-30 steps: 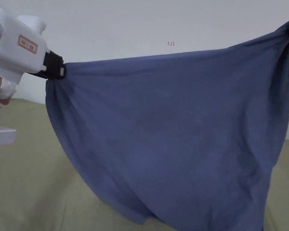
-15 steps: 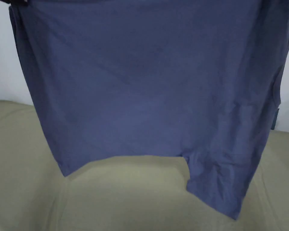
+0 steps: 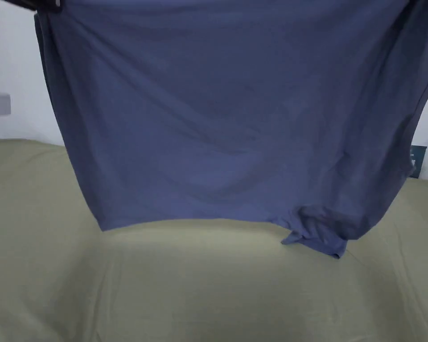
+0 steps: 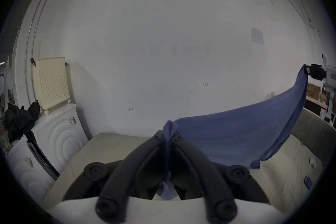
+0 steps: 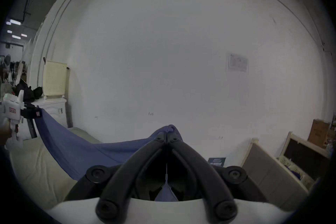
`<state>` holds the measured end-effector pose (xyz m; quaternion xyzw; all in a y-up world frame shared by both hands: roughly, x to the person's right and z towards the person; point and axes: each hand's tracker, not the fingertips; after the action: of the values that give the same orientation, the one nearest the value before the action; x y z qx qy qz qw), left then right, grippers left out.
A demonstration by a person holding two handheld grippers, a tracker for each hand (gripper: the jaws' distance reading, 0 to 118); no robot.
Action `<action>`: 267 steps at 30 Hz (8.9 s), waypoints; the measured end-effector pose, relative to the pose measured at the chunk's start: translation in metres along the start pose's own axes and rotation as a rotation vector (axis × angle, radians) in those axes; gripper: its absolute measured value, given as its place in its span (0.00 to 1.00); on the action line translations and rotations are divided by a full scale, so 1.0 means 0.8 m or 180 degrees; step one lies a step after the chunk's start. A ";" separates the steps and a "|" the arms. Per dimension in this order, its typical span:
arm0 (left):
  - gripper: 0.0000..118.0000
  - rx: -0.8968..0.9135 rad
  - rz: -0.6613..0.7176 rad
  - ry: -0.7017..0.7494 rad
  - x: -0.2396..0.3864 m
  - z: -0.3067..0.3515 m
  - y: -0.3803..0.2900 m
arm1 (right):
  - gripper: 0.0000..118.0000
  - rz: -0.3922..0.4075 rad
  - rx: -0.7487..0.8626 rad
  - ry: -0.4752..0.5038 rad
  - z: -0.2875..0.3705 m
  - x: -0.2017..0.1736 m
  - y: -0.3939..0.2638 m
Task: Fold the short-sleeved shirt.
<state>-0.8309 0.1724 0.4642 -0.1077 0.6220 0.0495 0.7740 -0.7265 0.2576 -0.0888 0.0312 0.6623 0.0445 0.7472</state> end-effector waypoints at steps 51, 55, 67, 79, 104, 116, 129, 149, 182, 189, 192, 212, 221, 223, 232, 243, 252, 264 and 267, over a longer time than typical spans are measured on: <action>0.10 -0.1759 0.0788 -0.0866 0.007 0.377 -0.552 | 0.00 -0.1130 -0.2157 0.0400 0.530 -0.038 -0.530; 0.57 -0.1909 0.0914 -0.0661 -0.012 0.376 -0.575 | 0.15 -0.1075 -0.2294 0.0204 0.536 -0.034 -0.543; 0.67 -0.0918 0.0674 -0.0143 0.039 0.457 -0.445 | 0.66 -0.0584 -0.1306 -0.0355 0.567 -0.046 -0.412; 0.00 -0.0640 0.0680 0.0071 0.165 0.502 -0.462 | 0.00 -0.0426 -0.1350 0.0040 0.613 -0.159 -0.429; 0.14 -0.2288 0.1423 0.0659 0.082 0.337 -0.565 | 0.00 -0.0616 -0.1984 0.0070 0.549 -0.137 -0.473; 0.09 -0.2129 0.1039 0.0370 0.098 0.349 -0.544 | 0.83 -0.0407 -0.2916 0.0169 0.462 -0.113 -0.556; 0.09 -0.2141 0.1111 0.0336 0.092 0.348 -0.552 | 0.04 -0.0481 -0.2884 0.0159 0.462 -0.111 -0.567; 0.09 -0.2131 0.1051 0.0019 0.061 0.240 -0.441 | 0.04 -0.0593 -0.3077 0.0451 0.322 -0.072 -0.456; 0.00 -0.0056 0.0867 0.0252 0.127 0.414 -0.469 | 0.00 -0.0243 -0.0904 0.0017 0.480 -0.141 -0.464; 0.35 -0.1075 0.0851 0.0269 0.115 0.362 -0.513 | 0.00 -0.0304 -0.1264 0.0194 0.488 -0.159 -0.497; 0.71 -0.1156 0.1060 0.0260 0.105 0.327 -0.512 | 0.00 -0.0344 -0.1318 0.0226 0.478 -0.159 -0.501; 0.12 -0.1795 0.0707 0.0167 0.089 0.197 -0.539 | 0.34 -0.0222 -0.1910 0.0047 0.354 -0.092 -0.547; 0.07 -0.1705 0.0962 0.0080 0.079 0.198 -0.531 | 0.69 -0.0265 -0.2325 0.0049 0.274 -0.064 -0.601; 0.06 -0.1692 0.1118 0.0053 0.073 0.199 -0.529 | 0.19 -0.0379 -0.2340 0.0136 0.271 -0.062 -0.603; 0.04 -0.1545 0.1313 -0.0061 0.053 0.207 -0.523 | 0.04 -0.0478 -0.1974 0.0097 0.314 -0.082 -0.571; 0.04 -0.1593 0.1019 -0.0247 0.048 0.278 -0.487 | 0.04 -0.1128 -0.2020 0.0010 0.379 -0.062 -0.524; 0.04 -0.1927 0.0938 -0.0257 0.037 0.349 -0.488 | 0.04 -0.1718 -0.2651 -0.0111 0.475 -0.047 -0.524; 0.06 -0.2567 0.0814 -0.0249 0.025 0.380 -0.558 | 0.07 -0.2202 -0.3049 -0.0292 0.541 -0.027 -0.571; 0.26 -0.2620 0.1051 -0.0186 0.012 0.385 -0.565 | 0.35 -0.1769 -0.3201 -0.0635 0.542 -0.021 -0.572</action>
<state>-0.4403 -0.1972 0.5652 -0.3046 0.5372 0.4190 0.6656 -0.2867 -0.1938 -0.0680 -0.4983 0.4696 0.1525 0.7127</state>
